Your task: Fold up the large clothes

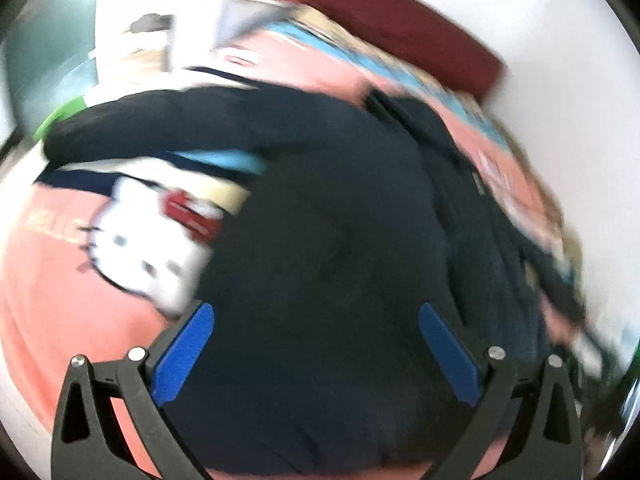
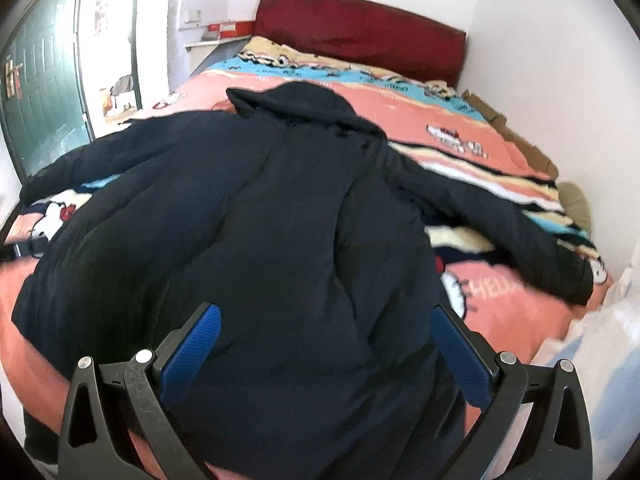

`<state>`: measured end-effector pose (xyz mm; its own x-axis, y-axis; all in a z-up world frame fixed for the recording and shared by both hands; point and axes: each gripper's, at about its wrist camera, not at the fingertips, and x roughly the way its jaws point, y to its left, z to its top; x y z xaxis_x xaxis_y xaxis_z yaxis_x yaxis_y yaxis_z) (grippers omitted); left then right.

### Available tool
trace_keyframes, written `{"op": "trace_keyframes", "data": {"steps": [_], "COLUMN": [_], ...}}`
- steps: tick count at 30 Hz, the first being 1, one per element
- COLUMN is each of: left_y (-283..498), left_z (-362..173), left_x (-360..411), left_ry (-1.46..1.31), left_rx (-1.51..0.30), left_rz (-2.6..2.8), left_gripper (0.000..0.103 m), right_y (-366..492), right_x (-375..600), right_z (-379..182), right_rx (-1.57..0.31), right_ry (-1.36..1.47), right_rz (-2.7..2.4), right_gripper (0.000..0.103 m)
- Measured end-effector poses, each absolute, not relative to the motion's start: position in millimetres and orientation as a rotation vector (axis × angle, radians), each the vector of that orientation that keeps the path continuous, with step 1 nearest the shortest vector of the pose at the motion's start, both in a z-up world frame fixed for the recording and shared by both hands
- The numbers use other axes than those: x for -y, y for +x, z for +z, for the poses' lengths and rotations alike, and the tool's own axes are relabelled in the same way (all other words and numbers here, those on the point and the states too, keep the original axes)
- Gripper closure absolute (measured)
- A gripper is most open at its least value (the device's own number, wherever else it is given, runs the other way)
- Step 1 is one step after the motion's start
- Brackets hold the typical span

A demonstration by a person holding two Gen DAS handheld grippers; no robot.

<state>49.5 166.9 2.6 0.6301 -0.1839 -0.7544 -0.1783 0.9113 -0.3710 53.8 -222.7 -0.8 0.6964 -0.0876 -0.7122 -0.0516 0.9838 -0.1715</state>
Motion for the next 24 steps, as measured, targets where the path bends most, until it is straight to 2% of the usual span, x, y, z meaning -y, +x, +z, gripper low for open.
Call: {"op": "trace_keyframes", "data": {"steps": [6, 12, 16, 24], "left_y": [92, 130, 134, 151], "left_z": [-8, -64, -100, -113], "left_x": [-313, -417, -451, -480], "left_ry": [-0.764, -1.064, -1.234, -1.371], "left_rx": [-0.697, -0.658, -0.609, -0.479], "left_rz": [0.184, 0.292, 0.319, 0.37], "left_gripper": [0.0, 0.0, 0.001, 0.004], "right_y": [76, 89, 93, 98], "right_x": [215, 213, 218, 224], "right_z": [14, 19, 19, 21], "right_rx": [-0.751, -0.747, -0.757, -0.756], "right_ry": [-0.198, -0.18, -0.194, -0.206], "right_rz": [-0.009, -0.017, -0.041, -0.058], "right_gripper": [0.001, 0.001, 0.001, 0.001]}}
